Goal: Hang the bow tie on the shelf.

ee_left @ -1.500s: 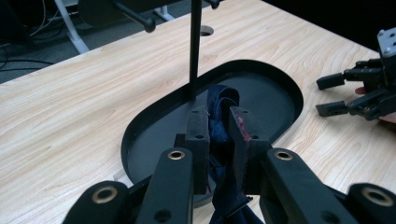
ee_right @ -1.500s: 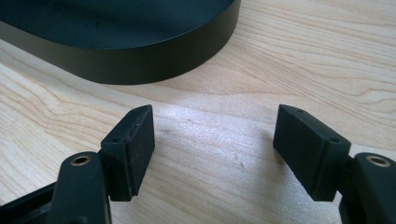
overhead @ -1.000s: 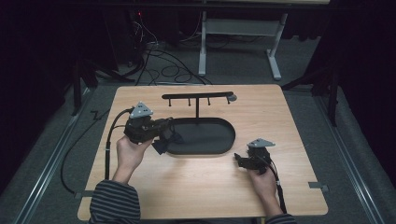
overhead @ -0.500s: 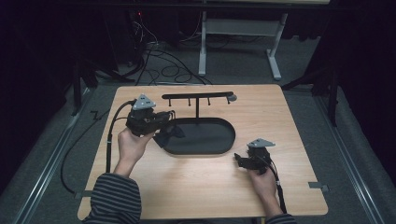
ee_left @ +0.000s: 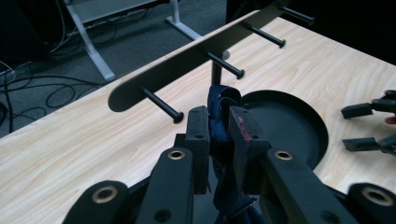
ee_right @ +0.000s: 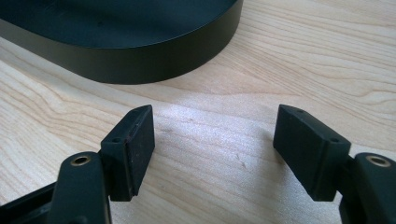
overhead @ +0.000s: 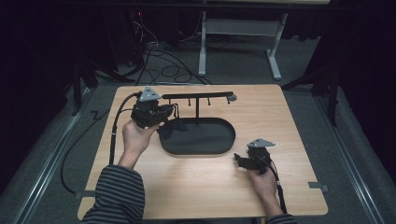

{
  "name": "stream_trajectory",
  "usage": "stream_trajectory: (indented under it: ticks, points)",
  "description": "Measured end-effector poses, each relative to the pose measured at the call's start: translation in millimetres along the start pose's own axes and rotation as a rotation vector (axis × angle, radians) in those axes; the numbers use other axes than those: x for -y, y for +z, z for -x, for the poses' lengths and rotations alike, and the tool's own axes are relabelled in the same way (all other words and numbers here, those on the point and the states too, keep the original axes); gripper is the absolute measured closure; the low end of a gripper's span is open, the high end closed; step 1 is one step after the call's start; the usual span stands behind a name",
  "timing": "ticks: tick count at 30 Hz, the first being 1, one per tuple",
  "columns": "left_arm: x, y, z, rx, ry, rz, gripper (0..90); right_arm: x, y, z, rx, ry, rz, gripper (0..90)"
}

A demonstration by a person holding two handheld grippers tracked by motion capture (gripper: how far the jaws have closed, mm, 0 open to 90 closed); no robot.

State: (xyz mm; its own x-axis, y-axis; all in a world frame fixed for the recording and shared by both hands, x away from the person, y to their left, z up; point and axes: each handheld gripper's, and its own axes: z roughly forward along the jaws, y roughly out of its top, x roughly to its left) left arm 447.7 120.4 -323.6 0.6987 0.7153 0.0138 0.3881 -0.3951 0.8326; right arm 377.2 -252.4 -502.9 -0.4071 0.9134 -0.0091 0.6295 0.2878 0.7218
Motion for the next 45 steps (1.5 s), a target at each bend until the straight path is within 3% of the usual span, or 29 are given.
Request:
stream_trajectory:
  ticks: [12, 25, 45]
  points:
    - [-0.2, 6.0, -15.6, -0.038, -0.041, 0.002, 78.5, -0.1, 0.0, -0.1, 0.001, -0.002, 0.0, 30.8]
    - [-11.9, 15.6, -14.8, -0.06, -0.015, -0.011, 78.3, 0.0, 0.0, 0.1, -0.001, 0.0, 0.001, 30.8]
    - [-8.0, 24.9, -26.1, -0.098, -0.041, -0.035, 76.0, 0.0, 0.0, 0.1, -0.002, -0.001, 0.001, 30.8]
